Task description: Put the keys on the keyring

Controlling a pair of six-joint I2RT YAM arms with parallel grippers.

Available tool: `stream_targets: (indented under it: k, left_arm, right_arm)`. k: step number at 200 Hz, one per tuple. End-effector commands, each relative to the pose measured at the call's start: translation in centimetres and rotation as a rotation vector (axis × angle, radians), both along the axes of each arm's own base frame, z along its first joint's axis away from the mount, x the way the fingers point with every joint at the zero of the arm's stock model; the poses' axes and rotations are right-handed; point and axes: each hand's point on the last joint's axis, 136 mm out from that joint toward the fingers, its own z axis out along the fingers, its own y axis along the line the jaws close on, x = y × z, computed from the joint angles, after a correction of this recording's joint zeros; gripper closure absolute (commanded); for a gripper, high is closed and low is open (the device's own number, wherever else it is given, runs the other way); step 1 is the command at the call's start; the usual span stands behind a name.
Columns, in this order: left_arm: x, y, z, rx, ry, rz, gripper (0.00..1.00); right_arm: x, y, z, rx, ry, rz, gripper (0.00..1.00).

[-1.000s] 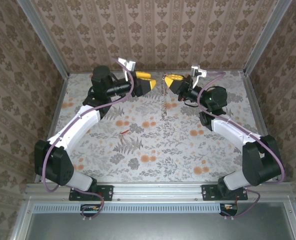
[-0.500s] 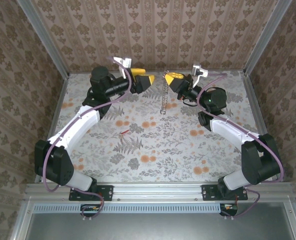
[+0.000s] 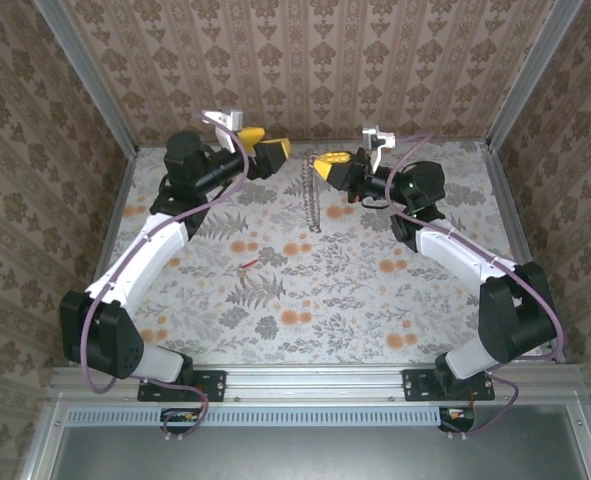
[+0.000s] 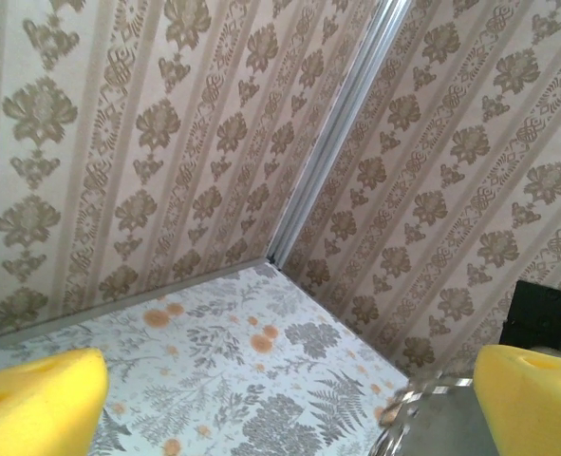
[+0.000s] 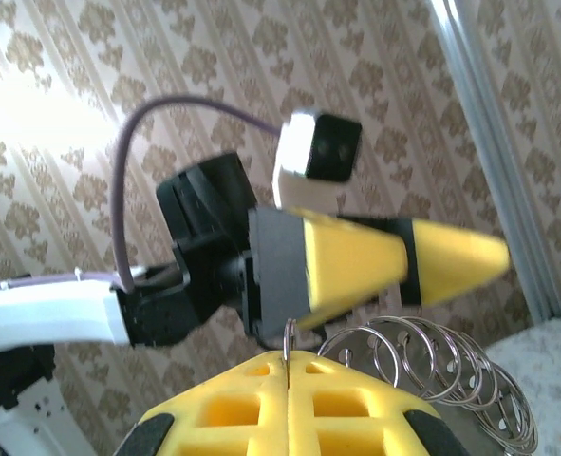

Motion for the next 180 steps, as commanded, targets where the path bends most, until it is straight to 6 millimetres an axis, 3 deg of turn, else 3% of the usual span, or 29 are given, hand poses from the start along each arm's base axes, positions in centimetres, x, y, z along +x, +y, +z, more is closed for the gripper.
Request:
stream_targets:
  k: [1,38,74,160,180]
  left_arm:
    - [-1.3,0.6,1.9,0.025,-0.081,-0.048,0.00]
    - [-3.1,0.0,1.9,0.082,-0.102,-0.158,0.00]
    - [-4.5,-0.4,1.2,0.111,-0.091,-0.234,0.08]
    - [-7.6,-1.9,-0.1,0.149,-0.081,-0.402,0.50]
    - [-8.3,-2.5,-0.8,0.175,-0.075,-0.436,0.53]
  right_arm:
    - [-2.2,0.7,-0.1,-0.128,-0.069,0.079,1.00]
    - [-2.9,0.9,-1.7,-0.259,-0.057,0.111,1.00]
    - [-3.2,0.9,-2.1,-0.304,-0.052,0.116,1.00]
    - [-3.2,1.0,-3.0,-0.364,-0.013,0.144,1.00]
    - [-3.0,1.1,-3.9,-0.396,0.018,0.161,1.00]
